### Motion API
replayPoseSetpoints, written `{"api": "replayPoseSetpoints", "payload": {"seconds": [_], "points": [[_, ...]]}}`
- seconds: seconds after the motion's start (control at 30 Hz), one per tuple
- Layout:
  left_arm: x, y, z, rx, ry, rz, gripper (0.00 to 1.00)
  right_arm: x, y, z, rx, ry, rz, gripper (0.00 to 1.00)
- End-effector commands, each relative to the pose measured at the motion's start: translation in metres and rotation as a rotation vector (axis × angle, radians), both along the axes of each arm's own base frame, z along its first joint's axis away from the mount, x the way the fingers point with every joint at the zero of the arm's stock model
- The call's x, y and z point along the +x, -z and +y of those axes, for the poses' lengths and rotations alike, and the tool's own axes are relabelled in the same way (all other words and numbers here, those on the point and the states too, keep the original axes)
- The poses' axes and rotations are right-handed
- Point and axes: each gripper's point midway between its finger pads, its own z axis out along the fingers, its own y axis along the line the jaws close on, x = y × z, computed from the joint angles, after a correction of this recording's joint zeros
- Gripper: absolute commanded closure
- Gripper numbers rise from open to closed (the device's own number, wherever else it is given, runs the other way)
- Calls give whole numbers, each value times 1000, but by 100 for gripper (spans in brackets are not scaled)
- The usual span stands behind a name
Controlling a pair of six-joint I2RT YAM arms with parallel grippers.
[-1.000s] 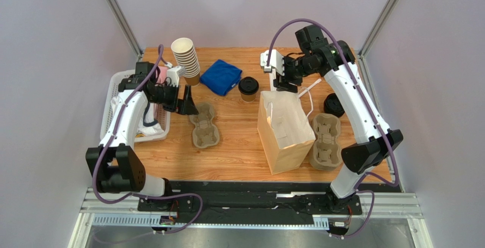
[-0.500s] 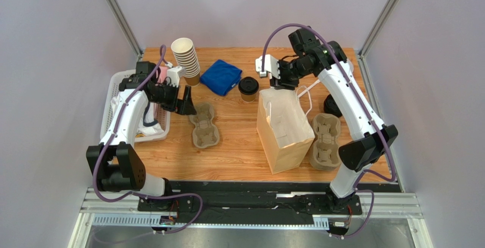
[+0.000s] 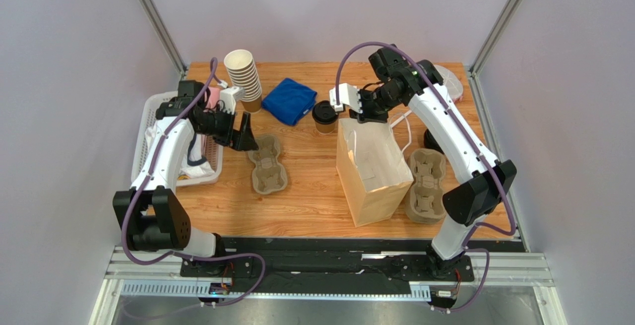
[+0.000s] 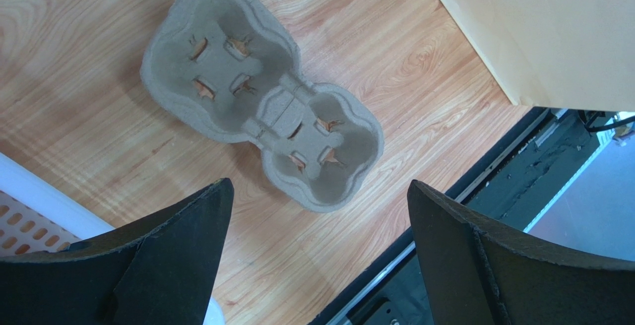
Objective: Pack the takeout coffee
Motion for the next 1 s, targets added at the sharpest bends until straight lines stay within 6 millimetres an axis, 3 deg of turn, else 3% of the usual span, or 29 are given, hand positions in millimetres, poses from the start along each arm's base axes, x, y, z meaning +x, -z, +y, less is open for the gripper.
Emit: {"api": "replayPoseSetpoints", "payload": {"seconds": [0.0,0.17,0.27,0.57,0.97], "points": [[9,-14,-2,-5,35,-98,5,-71,1,-33,-113,10,233,100],[11,-17,-3,1,66,-142,6,-71,-17,-20,-25,156,292,100],[16,-13,-4,4,121,-149,10,-75,-11,-16,-8,272,397,100],[35,19,7,112,320,-228,23,-103,3,-11,7,382,598,100],[86,46,8,240,502,-382,43,-100,7,-6,9,400,634,100]]}}
